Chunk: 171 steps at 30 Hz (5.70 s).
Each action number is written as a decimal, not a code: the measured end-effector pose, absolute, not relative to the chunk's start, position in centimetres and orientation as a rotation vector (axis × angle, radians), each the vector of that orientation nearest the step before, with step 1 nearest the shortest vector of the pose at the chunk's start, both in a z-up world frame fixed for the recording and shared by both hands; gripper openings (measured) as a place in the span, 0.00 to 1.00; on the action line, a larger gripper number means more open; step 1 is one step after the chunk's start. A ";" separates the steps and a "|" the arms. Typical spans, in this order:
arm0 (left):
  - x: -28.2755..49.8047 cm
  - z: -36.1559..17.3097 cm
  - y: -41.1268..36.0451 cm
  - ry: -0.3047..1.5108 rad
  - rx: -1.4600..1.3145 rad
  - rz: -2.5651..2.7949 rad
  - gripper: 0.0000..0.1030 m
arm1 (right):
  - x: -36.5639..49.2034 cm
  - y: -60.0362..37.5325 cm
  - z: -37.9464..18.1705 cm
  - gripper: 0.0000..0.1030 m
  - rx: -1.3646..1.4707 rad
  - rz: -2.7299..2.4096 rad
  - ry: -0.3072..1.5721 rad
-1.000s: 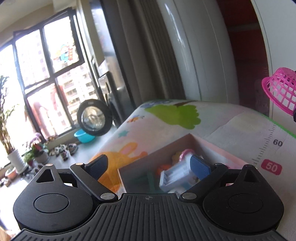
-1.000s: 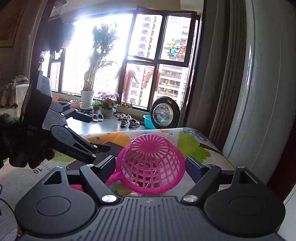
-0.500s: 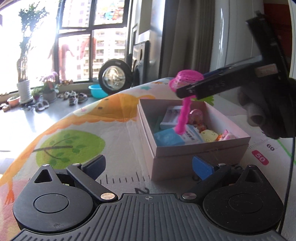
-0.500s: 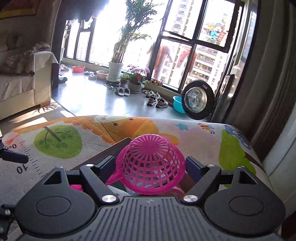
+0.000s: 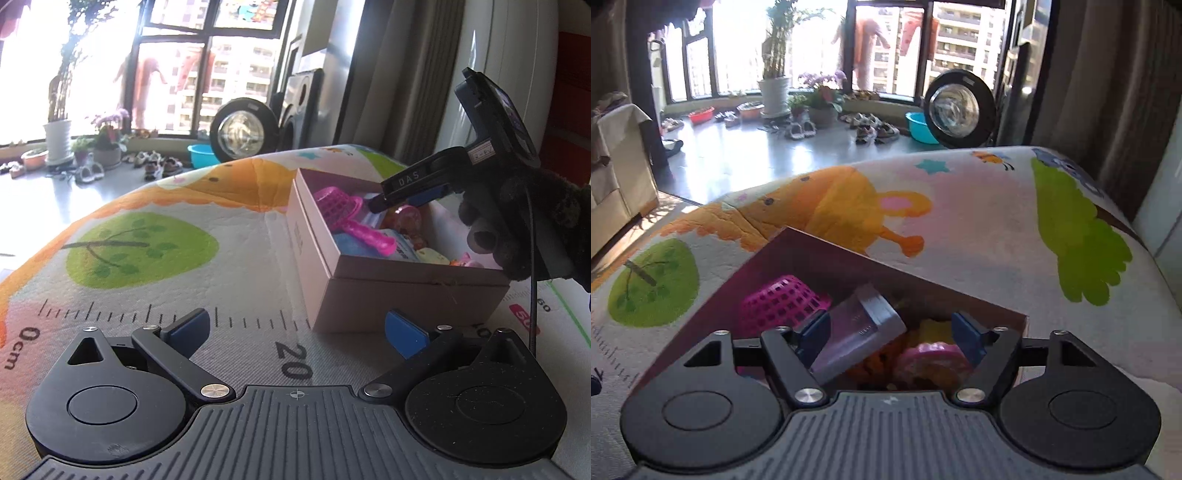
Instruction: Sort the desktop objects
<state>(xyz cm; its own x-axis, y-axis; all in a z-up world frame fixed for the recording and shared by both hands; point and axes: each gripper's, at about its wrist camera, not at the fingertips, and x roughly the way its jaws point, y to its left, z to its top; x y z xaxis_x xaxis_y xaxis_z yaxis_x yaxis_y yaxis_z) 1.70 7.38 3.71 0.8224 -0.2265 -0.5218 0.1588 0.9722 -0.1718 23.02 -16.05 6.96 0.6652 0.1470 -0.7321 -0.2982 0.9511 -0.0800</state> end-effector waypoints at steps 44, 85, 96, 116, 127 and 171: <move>-0.4 1.7 0.5 0.690 0.029 -0.015 1.00 | 2.2 -21.3 0.7 1.00 -0.066 0.198 0.695; -0.4 1.8 0.2 0.692 0.038 -0.015 1.00 | 1.9 -21.5 0.6 1.00 -0.063 0.200 0.695; -0.6 1.8 0.3 0.692 0.040 -0.015 1.00 | 1.8 -21.5 0.7 1.00 -0.064 0.200 0.695; -0.6 1.8 0.4 0.691 0.037 -0.016 1.00 | 1.8 -21.5 0.7 1.00 -0.062 0.201 0.695; -0.7 1.8 0.4 0.691 0.038 -0.016 1.00 | 1.9 -21.5 0.7 1.00 -0.063 0.201 0.695; -0.6 1.8 0.4 0.691 0.039 -0.016 1.00 | 1.8 -21.5 0.7 1.00 -0.063 0.201 0.695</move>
